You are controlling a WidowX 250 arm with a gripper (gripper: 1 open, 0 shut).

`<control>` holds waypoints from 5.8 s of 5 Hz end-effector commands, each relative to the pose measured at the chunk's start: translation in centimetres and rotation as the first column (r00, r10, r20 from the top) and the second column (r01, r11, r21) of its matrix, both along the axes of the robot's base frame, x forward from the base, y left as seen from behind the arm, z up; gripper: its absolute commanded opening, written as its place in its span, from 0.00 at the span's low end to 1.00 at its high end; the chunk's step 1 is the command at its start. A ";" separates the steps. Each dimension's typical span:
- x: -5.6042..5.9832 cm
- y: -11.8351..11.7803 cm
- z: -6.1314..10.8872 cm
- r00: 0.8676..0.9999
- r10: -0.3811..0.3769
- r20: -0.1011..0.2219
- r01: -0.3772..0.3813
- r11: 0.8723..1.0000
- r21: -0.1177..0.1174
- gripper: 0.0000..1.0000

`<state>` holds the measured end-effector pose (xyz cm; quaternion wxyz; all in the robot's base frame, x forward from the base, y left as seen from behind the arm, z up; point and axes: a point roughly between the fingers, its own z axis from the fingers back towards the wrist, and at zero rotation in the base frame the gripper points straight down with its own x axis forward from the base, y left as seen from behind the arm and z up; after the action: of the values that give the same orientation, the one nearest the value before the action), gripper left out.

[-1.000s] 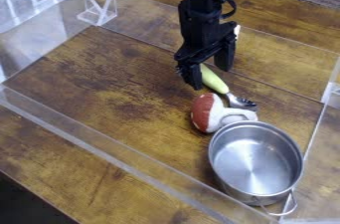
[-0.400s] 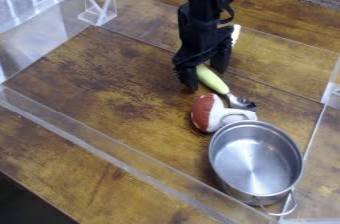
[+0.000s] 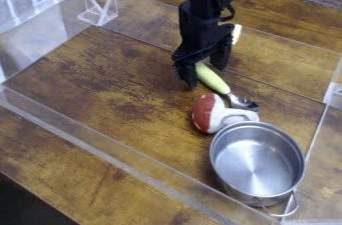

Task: Move the green spoon to the left

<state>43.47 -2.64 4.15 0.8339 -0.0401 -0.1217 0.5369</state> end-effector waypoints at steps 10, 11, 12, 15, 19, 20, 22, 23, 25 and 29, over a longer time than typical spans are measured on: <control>0.7 1.0 7.4 0.986 -0.155 0.068 0.155 0.988 -0.002 0.00; 0.4 1.3 9.2 0.983 -0.167 0.075 0.170 0.985 -0.034 0.00; 0.1 1.9 11.7 0.979 -0.177 0.096 0.185 0.980 -0.076 0.00; -0.7 0.8 13.0 0.976 -0.190 0.108 0.202 0.973 -0.114 0.00; -0.9 -1.1 13.9 0.979 -0.173 0.110 0.190 0.967 -0.169 0.00; -1.0 -1.3 14.2 0.980 -0.165 0.112 0.184 0.966 -0.182 0.00; -1.1 -1.7 14.7 0.981 -0.154 0.117 0.176 0.963 -0.206 0.00; -1.2 -1.9 15.0 0.981 -0.151 0.119 0.174 0.960 -0.219 0.00; 2.2 -5.8 12.4 0.986 -0.132 0.103 0.149 0.971 -0.188 0.00; 2.4 -6.1 7.1 0.996 0.017 0.093 -0.007 0.995 -0.104 0.00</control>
<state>45.55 -8.06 8.82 0.8213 -0.0848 -0.1109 0.5531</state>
